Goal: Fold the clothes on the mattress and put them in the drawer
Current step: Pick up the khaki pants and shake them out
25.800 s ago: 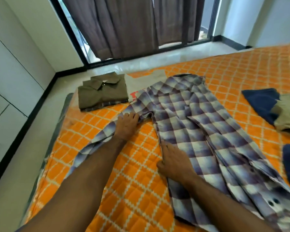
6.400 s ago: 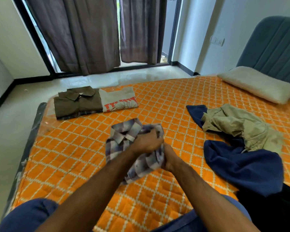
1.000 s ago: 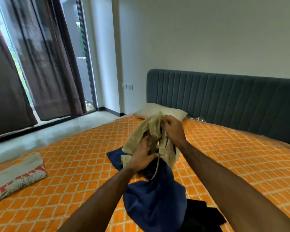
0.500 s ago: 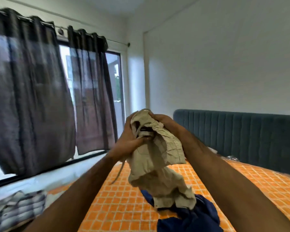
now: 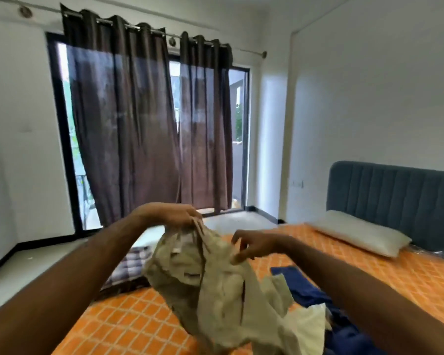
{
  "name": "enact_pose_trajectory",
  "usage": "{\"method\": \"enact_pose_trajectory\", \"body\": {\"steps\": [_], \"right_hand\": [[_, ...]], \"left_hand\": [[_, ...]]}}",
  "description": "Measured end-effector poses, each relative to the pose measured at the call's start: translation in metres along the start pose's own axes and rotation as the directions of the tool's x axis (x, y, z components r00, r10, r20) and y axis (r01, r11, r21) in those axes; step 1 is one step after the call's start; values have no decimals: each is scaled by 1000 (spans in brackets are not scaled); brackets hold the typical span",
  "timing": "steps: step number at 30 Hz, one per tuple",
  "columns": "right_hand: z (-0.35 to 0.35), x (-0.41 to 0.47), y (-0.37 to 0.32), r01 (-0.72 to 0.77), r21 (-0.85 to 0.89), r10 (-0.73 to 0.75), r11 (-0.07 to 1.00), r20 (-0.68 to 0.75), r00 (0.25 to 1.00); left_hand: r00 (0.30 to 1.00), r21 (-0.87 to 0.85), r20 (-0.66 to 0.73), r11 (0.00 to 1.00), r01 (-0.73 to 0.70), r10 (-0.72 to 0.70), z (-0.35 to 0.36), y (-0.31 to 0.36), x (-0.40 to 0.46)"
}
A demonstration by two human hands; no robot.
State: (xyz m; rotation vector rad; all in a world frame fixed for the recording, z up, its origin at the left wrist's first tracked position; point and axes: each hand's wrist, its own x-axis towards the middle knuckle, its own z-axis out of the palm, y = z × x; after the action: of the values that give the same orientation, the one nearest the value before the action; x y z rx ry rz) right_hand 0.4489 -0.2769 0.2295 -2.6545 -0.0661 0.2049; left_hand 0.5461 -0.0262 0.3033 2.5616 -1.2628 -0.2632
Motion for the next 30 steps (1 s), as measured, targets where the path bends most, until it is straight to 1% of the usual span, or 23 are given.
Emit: {"method": "enact_pose_trajectory", "body": {"steps": [1,2,3,5,6,7,8,10,12,13,15,16,17,18,20,22,23,24,25,27,28,29,30], "right_hand": [[28,3,5,18,-93,-20,996,-18,1000],[56,5,7,46,-119,-54,992,-73,996],[83,4,5,83,-77,-92,994,-126,988],[128,-9,-11,154,126,-126,980,-202,971],[149,-15,-18,172,232,-124,957,-211,970],[166,-23,-25,203,296,-137,933,-227,964],[184,-29,-30,248,300,-173,921,-255,951],[219,-33,-34,337,175,-260,925,-354,899],[248,-26,-33,297,27,-255,955,-444,859],[257,-19,-34,263,39,-210,964,-492,845],[258,-4,-39,302,260,-108,917,-567,817],[253,6,-36,363,411,-76,836,-568,820],[244,15,-29,415,520,-71,747,-557,827],[232,22,-19,423,570,-73,704,-535,842],[207,27,0,366,628,-60,687,-453,889],[185,23,15,261,726,21,636,-355,935],[175,21,22,209,780,68,590,-306,950],[163,17,28,146,836,112,529,-239,964],[152,14,34,85,886,133,456,-162,978],[131,7,41,-32,947,119,319,-7,993],[121,2,43,-89,948,121,305,54,991],[116,0,45,-122,945,123,304,88,988],[113,0,46,-143,945,129,294,109,986]], "left_hand": [[996,25,88,999,32,-34,16,-7,0],[987,101,143,993,59,-73,35,-15,-2],[982,168,168,984,62,-90,52,-28,0],[984,196,123,975,102,-128,83,-59,9],[982,160,99,977,144,-161,92,-72,11],[989,181,15,974,140,-145,94,-87,16],[990,200,-67,970,134,-123,88,-84,12],[990,238,-74,962,132,-118,75,-76,12],[987,150,-73,976,155,-146,66,-59,16],[989,79,-67,987,138,-133,64,-57,20],[986,-46,-75,988,145,-148,69,-62,30],[983,-117,-68,980,163,-172,71,-66,31],[976,-241,-54,952,190,-209,70,-69,28],[972,-287,-14,932,222,-236,69,-68,23],[969,-266,9,933,241,-247,63,-83,19],[963,-167,26,949,268,-268,63,-94,15],[956,-163,61,942,293,-287,69,-101,12],[938,-216,131,914,342,-320,74,-108,8],[899,-299,261,856,421,-351,82,-119,5],[762,-391,580,722,571,-289,101,-134,-2],[727,-368,640,730,575,-250,113,-145,-3],[723,-323,632,754,572,-278,122,-156,-4],[748,-231,577,814,533,-326,133,-170,-2]]}}
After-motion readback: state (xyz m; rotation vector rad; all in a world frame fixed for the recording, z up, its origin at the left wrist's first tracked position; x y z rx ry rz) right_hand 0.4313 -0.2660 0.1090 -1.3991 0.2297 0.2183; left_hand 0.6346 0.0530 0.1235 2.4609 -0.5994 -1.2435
